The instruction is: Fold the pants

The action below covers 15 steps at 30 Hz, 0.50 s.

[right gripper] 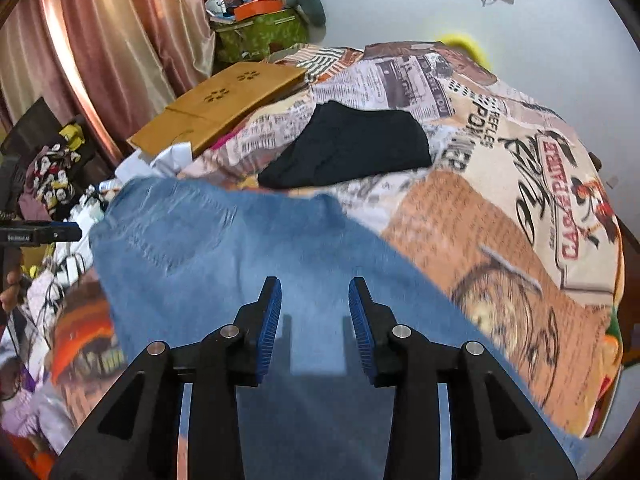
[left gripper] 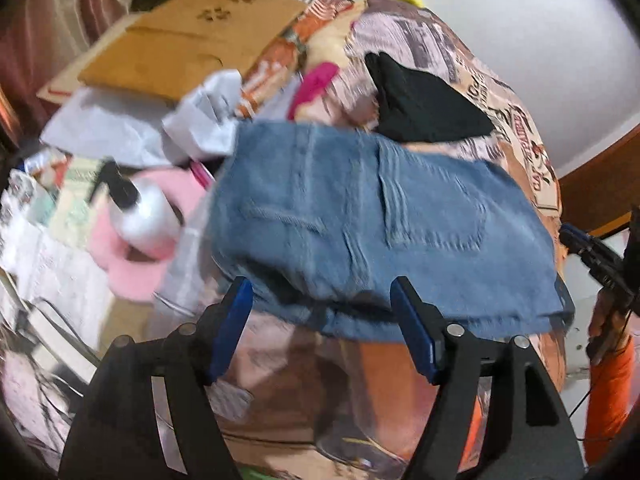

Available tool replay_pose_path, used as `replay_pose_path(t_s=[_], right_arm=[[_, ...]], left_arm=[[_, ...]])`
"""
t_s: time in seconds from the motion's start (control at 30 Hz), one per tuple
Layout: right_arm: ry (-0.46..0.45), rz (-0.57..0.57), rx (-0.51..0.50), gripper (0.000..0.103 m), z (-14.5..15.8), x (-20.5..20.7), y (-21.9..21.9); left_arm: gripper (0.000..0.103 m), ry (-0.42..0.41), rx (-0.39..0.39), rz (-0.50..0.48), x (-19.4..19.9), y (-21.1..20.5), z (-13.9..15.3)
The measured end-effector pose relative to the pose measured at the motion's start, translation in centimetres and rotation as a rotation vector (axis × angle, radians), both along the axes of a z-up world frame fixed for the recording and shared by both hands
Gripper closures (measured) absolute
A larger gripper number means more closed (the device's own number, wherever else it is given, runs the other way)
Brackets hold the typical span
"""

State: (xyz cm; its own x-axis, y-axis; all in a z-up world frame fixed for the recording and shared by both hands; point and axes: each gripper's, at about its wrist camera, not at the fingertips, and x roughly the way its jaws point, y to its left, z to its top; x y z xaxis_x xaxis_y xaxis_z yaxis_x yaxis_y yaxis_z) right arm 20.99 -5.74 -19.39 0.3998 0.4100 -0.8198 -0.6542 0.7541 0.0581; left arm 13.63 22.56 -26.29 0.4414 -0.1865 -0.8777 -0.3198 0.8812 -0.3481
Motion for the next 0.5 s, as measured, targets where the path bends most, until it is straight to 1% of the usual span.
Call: replay_pose_path(t_s=[0.03, 0.13, 0.17, 0.2, 0.27, 0.3, 0.37, 0.43, 0.5], right_arm=[[0.011, -0.002, -0.001, 0.071, -0.6, -0.6, -0.4], [0.03, -0.022, -0.021, 0.071, -2.1, -1.7, -1.2], [0.036, -0.029, -0.029, 0.071, -2.7, -2.0, -1.5], [0.048, -0.034, -0.029, 0.071, -3.3, -2.2, -1.9], [0.092, -0.052, -0.012, 0.071, -4.3, -2.6, -2.5], [0.089, -0.061, -0.002, 0.071, -4.5, -2.8, -2.7], [0.074, -0.068, 0.007, 0.07, -4.5, -3.3, -3.0], [0.072, -0.073, 0.009, 0.07, -4.5, -3.4, -3.0], [0.071, -0.075, 0.016, 0.07, -4.7, -3.5, -3.1]], left_arm=[[0.031, 0.003, -0.011, 0.0, -0.1, -0.4, -0.3], [0.029, 0.009, -0.079, -0.002, -0.4, -1.5, -1.4], [0.028, 0.011, -0.107, 0.002, -0.4, -1.6, -1.8], [0.028, 0.015, -0.151, 0.012, 0.0, -1.7, -2.5], [0.028, 0.026, -0.211, 0.029, 0.7, -1.6, -3.5], [0.028, 0.03, -0.243, 0.048, 1.1, -1.3, -4.1], [0.028, 0.035, -0.252, 0.071, 1.9, -0.8, -4.9], [0.028, 0.022, -0.254, 0.106, 2.8, 0.2, -5.4], [0.028, 0.009, -0.281, 0.148, 3.5, 1.1, -5.9]])
